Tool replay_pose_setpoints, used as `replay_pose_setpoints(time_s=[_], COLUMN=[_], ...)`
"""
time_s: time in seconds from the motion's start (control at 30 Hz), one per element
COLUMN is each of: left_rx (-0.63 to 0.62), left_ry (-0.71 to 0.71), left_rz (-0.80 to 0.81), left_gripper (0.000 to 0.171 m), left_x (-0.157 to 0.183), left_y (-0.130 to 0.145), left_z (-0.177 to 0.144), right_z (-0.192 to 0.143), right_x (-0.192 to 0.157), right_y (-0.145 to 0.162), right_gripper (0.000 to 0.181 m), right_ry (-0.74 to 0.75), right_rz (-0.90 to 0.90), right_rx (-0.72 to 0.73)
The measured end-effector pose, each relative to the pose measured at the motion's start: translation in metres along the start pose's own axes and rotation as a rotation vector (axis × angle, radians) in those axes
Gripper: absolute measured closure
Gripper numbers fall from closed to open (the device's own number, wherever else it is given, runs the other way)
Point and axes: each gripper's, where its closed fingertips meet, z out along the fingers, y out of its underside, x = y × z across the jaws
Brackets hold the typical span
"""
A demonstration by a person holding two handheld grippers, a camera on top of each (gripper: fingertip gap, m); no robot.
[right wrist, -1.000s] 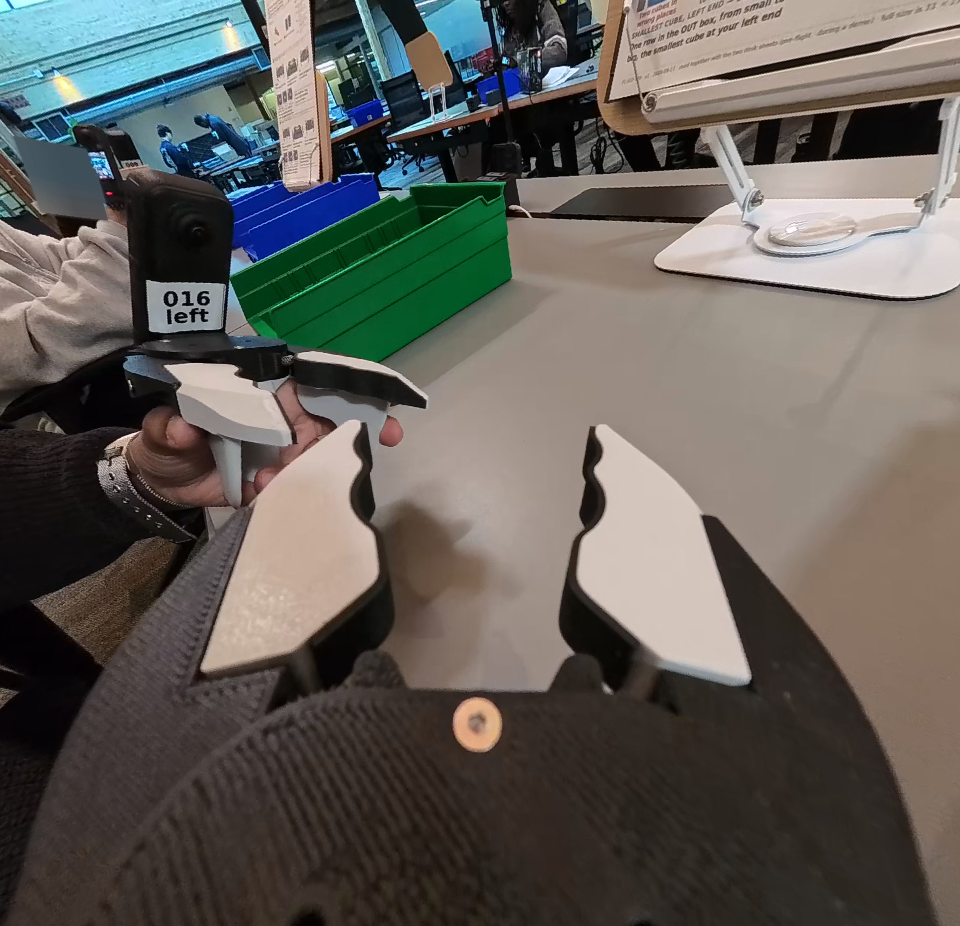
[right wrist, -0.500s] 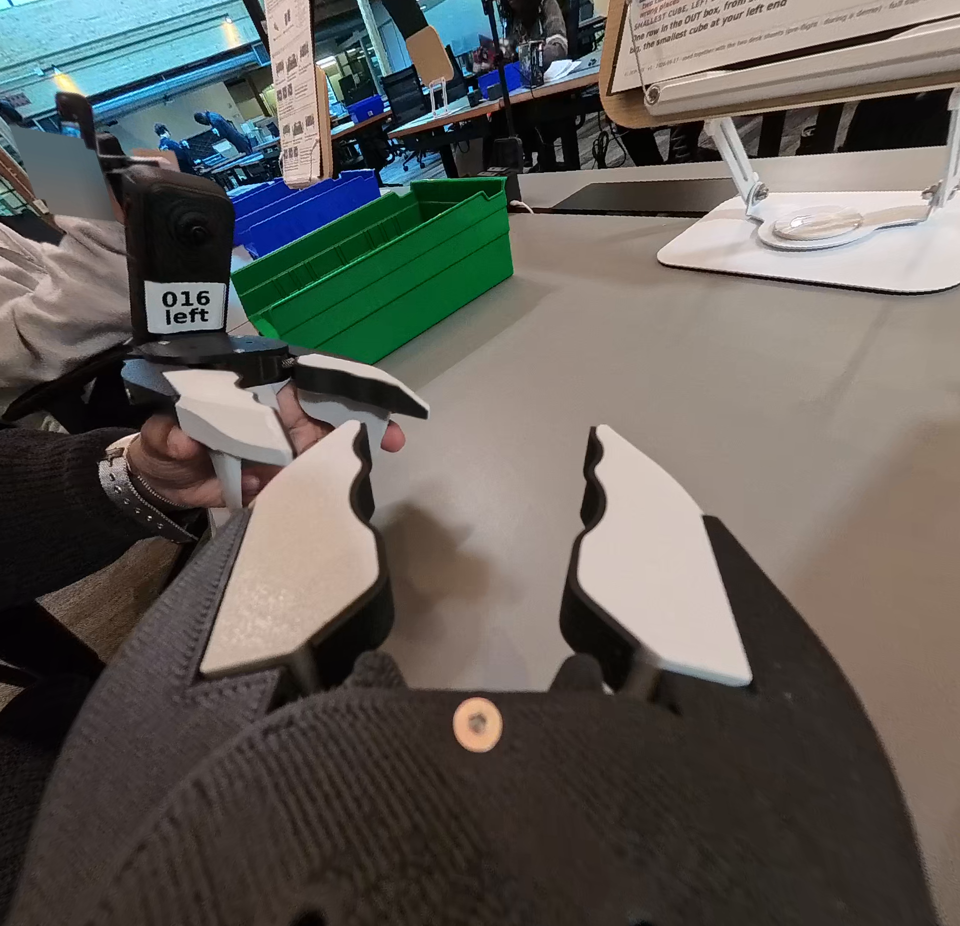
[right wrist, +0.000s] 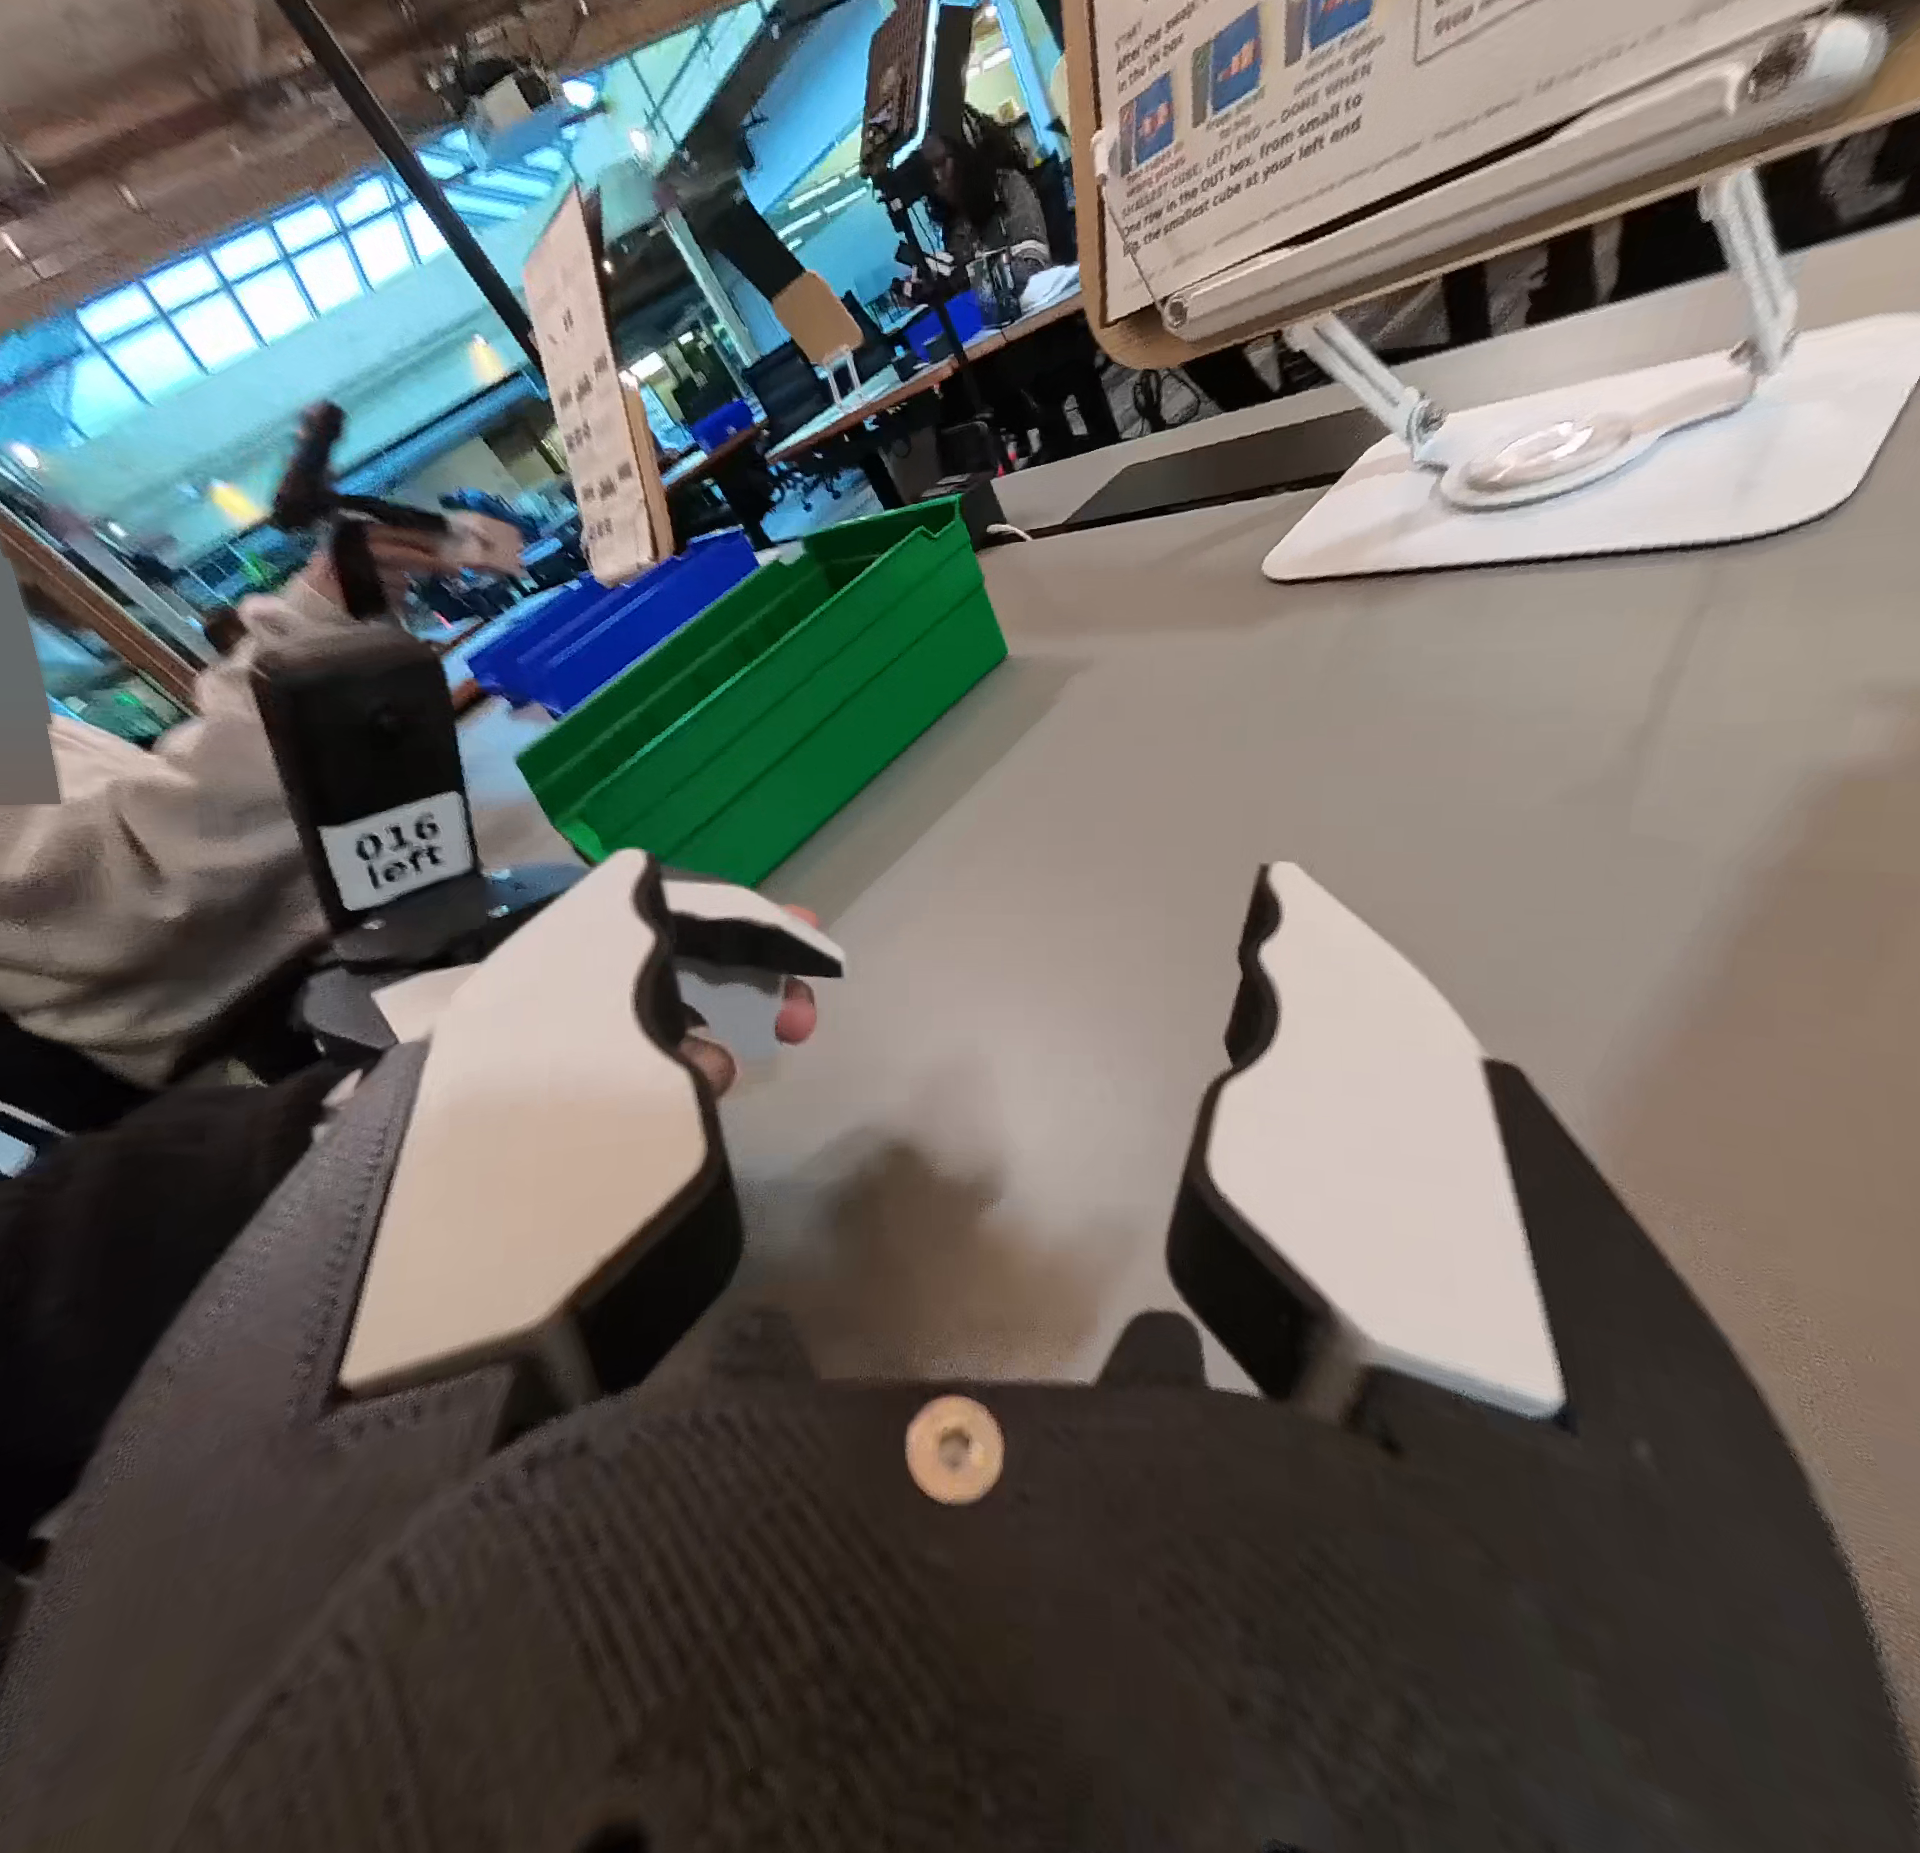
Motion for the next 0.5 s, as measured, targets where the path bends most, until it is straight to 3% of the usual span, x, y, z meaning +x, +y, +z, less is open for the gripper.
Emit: replay_pose_setpoints(time_s=[0.1,0.23,0.3,0.5], left_rx=[0.064,0.066,0.045,-0.005], left_ry=[0.045,0.037,0.056,0.056], left_rz=[-0.069,-0.053,-0.039,-0.013], left_gripper=[0.106,0.113,0.119,0.103], left_x=[0.005,0.004,0.006,0.01], left_y=[-0.009,-0.009,-0.005,0.003], left_z=[-0.002,-0.003,-0.002,0.005], right_z=[-0.002,-0.009,-0.011,-0.014], right_x=[0.003,0.008,0.004,0.005], right_y=[-0.004,-0.015,-0.015,-0.021], right_gripper=[0.085,0.089,0.11,0.119], right_ry=[0.008,0.085,0.082,0.13], right_rz=[0.04,-0.09,-0.176,-0.274], right_rx=[0.028,0.065,0.058,0.108])
